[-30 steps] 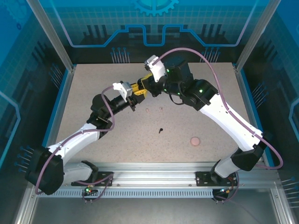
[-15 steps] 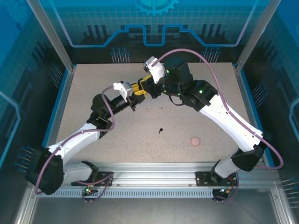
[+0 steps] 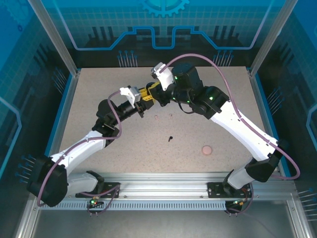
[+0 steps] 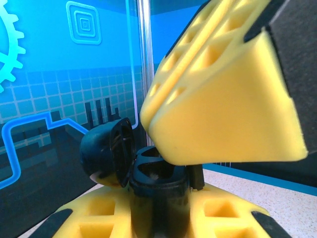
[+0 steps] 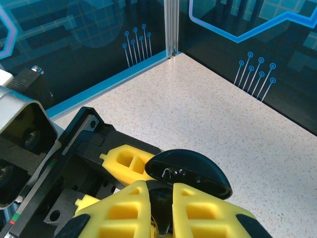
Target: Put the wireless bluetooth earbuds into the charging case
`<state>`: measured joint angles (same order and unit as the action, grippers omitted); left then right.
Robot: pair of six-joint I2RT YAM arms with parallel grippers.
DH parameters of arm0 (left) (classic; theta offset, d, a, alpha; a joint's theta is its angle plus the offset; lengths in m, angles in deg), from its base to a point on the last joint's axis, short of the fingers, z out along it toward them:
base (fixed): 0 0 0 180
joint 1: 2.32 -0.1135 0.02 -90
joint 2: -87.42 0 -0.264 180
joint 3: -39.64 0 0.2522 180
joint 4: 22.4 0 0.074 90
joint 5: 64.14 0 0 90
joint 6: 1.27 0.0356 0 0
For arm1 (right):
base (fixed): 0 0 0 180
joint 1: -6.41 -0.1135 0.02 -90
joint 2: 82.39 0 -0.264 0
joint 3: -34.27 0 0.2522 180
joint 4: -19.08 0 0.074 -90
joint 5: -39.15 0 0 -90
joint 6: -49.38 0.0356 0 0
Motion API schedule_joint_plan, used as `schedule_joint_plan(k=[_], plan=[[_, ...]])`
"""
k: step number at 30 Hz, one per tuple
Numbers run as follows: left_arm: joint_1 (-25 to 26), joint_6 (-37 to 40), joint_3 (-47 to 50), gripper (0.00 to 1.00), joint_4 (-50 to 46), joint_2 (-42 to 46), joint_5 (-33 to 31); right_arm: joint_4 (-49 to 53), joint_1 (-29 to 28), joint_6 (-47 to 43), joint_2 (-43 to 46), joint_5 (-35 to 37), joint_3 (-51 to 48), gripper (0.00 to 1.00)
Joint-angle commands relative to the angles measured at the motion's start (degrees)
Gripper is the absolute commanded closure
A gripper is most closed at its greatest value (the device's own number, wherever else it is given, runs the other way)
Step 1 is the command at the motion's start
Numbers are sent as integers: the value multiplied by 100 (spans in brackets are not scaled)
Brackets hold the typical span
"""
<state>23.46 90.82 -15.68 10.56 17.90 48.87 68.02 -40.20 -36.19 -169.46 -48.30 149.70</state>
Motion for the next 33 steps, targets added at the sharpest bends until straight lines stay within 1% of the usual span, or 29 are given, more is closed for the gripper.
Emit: schedule_joint_plan(k=[1,3,7,11,20,33], plan=[[56,134,-184,100,166,-4,167,-67,-58,-50,-59,173,28,88],[51,129,-170,100,167,-3,169,-7,-59,-33,-74,91,144,89],[67,133,-144,100,177,-9,178,-36,-48,80,43,-151,288,89],[67,134,-139,100,187,-15,196,-113,-49,193,190,-246,384,89],[76,127,-138,100,200,16,231,-117,-24,166,157,-199,503,89],[85,183,-145,100,177,61,212,-124,40,157,-3,-159,316,89]])
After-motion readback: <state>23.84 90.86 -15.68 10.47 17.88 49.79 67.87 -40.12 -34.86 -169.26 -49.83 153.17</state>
